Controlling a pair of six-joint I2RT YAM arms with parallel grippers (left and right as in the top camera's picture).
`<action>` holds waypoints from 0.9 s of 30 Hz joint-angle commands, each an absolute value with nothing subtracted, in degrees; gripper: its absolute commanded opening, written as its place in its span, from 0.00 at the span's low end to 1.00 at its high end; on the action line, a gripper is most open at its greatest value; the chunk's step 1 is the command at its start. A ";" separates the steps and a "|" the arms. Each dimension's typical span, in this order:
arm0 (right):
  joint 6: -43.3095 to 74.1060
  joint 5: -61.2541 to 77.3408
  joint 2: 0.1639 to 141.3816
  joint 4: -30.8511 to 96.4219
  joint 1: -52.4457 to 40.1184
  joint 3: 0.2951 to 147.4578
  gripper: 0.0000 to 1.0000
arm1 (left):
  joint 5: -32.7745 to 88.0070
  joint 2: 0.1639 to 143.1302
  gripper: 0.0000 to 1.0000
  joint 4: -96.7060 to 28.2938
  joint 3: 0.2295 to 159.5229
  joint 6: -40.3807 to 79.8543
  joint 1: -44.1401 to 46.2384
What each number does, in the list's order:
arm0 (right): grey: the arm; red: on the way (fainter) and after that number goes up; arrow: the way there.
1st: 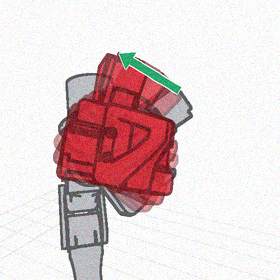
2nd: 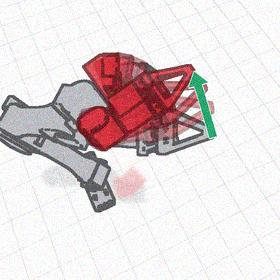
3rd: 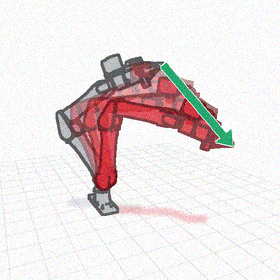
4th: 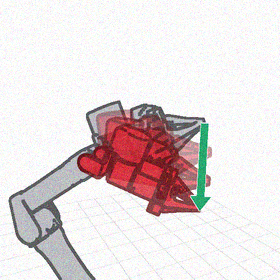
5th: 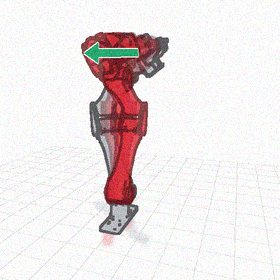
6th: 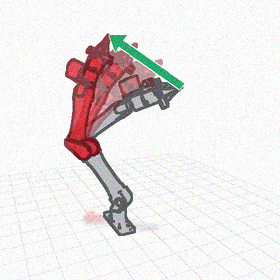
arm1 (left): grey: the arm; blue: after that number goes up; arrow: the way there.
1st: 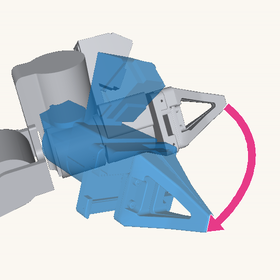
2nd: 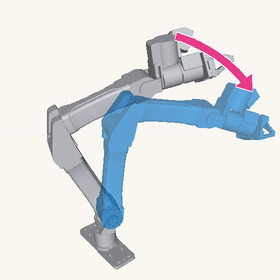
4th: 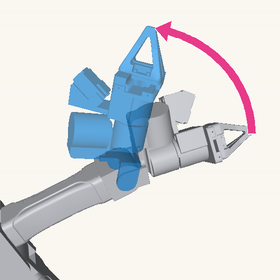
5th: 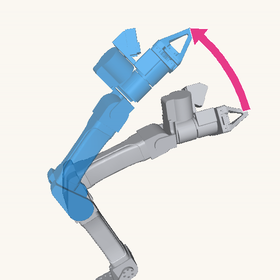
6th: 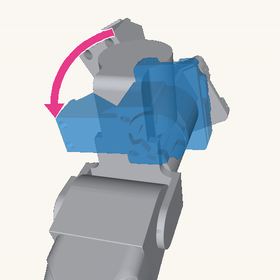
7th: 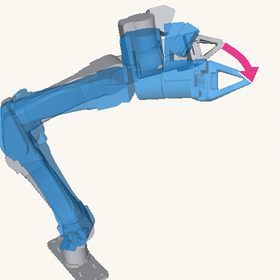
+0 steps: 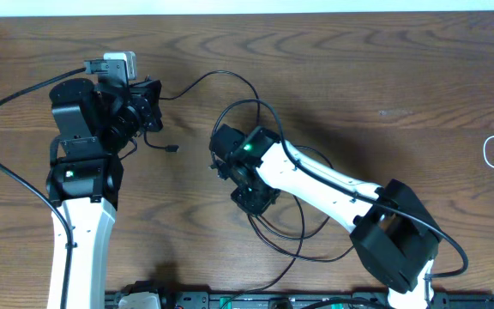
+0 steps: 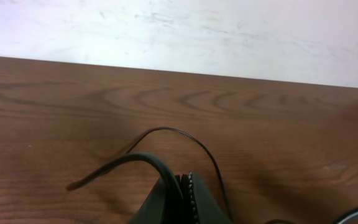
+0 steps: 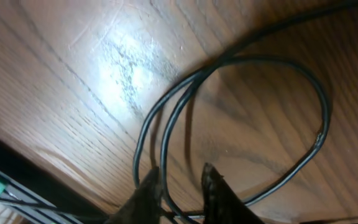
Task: Untangle cables
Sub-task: 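Move the right gripper to the black cable loop at center, then grasp the black cable loop with the right gripper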
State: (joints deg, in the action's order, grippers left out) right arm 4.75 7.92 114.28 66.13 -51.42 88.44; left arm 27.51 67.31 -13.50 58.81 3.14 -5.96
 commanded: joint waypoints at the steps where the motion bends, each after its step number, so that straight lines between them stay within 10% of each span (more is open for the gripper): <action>1: 8.82 7.66 114.45 65.32 -52.56 88.77 0.34 | 27.79 67.35 0.07 -13.47 58.78 2.57 -6.20; 4: 8.78 7.64 114.45 65.14 -53.28 87.85 0.78 | 27.79 67.35 0.08 -13.47 58.78 2.59 -6.20; 8: 9.23 7.60 114.45 63.55 -53.84 85.34 0.99 | 27.81 67.35 0.08 -13.50 58.78 2.61 -6.20; 27: 13.30 8.05 114.45 53.49 -53.78 75.24 0.84 | 27.81 67.35 0.08 -13.74 58.78 2.59 -6.20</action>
